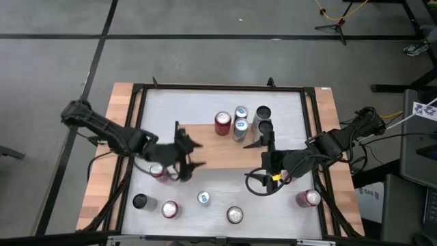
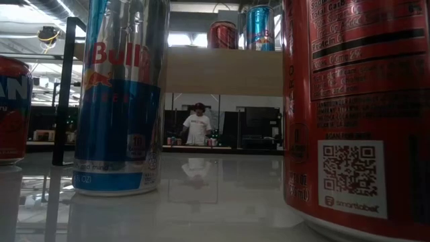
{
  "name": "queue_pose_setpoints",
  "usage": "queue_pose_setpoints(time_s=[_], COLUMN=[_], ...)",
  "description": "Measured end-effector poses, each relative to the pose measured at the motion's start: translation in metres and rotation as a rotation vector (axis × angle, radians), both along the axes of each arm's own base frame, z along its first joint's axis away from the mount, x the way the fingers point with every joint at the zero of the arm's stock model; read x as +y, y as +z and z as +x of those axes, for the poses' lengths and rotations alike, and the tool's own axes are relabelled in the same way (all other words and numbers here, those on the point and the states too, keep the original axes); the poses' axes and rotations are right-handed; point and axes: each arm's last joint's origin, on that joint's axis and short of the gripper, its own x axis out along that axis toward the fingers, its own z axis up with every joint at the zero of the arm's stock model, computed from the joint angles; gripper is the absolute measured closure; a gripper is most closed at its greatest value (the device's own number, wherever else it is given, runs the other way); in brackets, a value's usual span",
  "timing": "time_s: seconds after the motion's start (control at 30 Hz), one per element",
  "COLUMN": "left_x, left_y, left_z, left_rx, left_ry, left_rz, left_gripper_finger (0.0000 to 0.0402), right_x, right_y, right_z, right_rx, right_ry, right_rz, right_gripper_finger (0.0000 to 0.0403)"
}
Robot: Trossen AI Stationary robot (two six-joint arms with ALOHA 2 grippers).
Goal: Place canned beverage on shelf
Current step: Put the blue soda can on the shelf aligned with the other blue soda cans
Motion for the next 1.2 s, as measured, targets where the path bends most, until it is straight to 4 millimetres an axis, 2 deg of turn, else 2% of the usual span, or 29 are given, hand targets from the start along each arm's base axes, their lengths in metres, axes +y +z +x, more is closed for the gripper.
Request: queue_pose_setpoints(time_s=[0.37,0.63,0.83,1.2], left_x=[-0.066,-0.101,-0.107,-0.108], left_y=[-0.008,-0.029,-0.045,-0.049], left_z=[-0.015,-0.004,0.003,0.006], left_rx=[-0.014,-0.035,0.004,0.012], left_ry=[-0.258,-0.328,-0.327,-0.304], left_rz=[-0.029,-0.041,-0.017,-0.034], left_gripper_finger=[0.0095,0.0095,0.0095,0.0095], right_x=[0.002,0.008,0.012,0.014], right_y=[-0.002,-0.012,-0.019,-0.021], right_z=[0.001,0.010,0.016,0.018], right_rx=[0.014,0.056,0.082,0.091], right_ry=[0.026,0.061,0.078,0.079], right_rz=[0.012,0.015,0.014,0.010], right_gripper_finger=[0.0017,0.0017,0.0017,0.0017])
